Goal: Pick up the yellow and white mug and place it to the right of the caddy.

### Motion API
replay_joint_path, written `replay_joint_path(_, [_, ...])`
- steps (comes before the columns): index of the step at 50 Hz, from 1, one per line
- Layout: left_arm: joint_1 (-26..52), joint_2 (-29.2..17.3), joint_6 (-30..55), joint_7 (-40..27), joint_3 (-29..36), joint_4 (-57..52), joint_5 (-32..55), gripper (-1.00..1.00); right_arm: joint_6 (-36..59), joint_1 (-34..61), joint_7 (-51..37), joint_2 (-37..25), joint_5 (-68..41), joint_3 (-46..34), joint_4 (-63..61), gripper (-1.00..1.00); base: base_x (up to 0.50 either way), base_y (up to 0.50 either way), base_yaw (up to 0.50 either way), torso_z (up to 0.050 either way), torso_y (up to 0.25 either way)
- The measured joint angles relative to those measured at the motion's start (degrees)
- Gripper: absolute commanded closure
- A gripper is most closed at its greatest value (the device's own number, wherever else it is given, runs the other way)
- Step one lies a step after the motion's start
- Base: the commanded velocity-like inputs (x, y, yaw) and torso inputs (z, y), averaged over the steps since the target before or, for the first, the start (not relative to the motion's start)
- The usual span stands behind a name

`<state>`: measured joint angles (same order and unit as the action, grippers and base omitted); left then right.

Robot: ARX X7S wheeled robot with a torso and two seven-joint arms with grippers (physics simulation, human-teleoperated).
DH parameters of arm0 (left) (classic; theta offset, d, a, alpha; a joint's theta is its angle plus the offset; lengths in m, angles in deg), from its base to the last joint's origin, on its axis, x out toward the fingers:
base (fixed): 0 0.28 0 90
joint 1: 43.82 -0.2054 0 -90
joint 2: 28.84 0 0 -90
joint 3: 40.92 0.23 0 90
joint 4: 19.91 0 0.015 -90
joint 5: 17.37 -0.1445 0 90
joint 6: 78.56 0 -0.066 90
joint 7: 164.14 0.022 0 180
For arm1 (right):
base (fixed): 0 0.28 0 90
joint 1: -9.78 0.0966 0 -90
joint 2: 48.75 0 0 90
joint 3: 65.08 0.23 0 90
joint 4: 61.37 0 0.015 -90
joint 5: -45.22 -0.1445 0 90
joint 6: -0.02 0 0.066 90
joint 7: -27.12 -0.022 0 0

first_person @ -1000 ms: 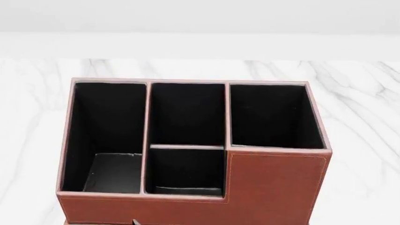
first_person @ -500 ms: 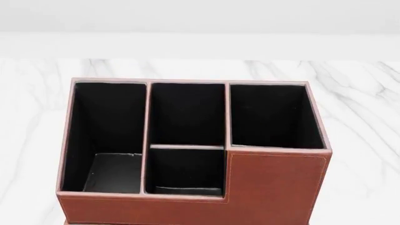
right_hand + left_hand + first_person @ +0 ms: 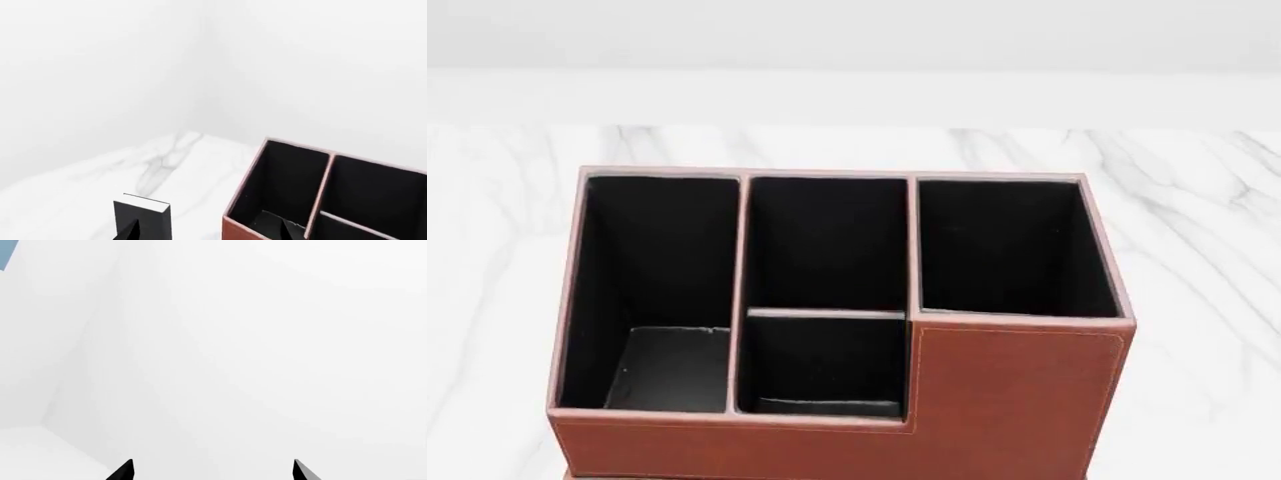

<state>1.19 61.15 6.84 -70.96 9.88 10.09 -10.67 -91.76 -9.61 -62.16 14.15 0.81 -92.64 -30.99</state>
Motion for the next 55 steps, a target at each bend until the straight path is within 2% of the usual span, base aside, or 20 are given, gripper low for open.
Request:
replay_joint_path(16, [0.0, 0.0, 0.1, 0.0, -0.1, 0.0, 0.2, -1.00, -1.4, -3.0, 2.7, -1.4, -2.3, 0.9, 1.6, -1.00, 0.00, 0.00, 0.00, 0.000, 0.000])
replay_joint_path(24, [0.0, 0.0, 0.2, 0.0, 0.3, 0.0, 0.0, -1.00, -4.1, -13.4, 4.8, 0.3, 6.6, -2.8, 11.5, -1.00, 0.00, 0.00, 0.00, 0.000, 0.000])
replay_joint_path(32, [0.0, 0.0, 0.2, 0.0, 0.3, 0.0, 0.0, -1.00, -5.0, -19.9, 5.2, 0.9, 12.4, -4.7, 16.5, -1.00, 0.00, 0.00, 0.00, 0.000, 0.000])
replay_joint_path(55, [0.0, 0.0, 0.3, 0.0, 0.3, 0.0, 0.0, -1.00, -7.8, -26.6, 7.5, -0.8, 16.9, -4.8, 22.5, -1.00, 0.00, 0.00, 0.00, 0.000, 0.000])
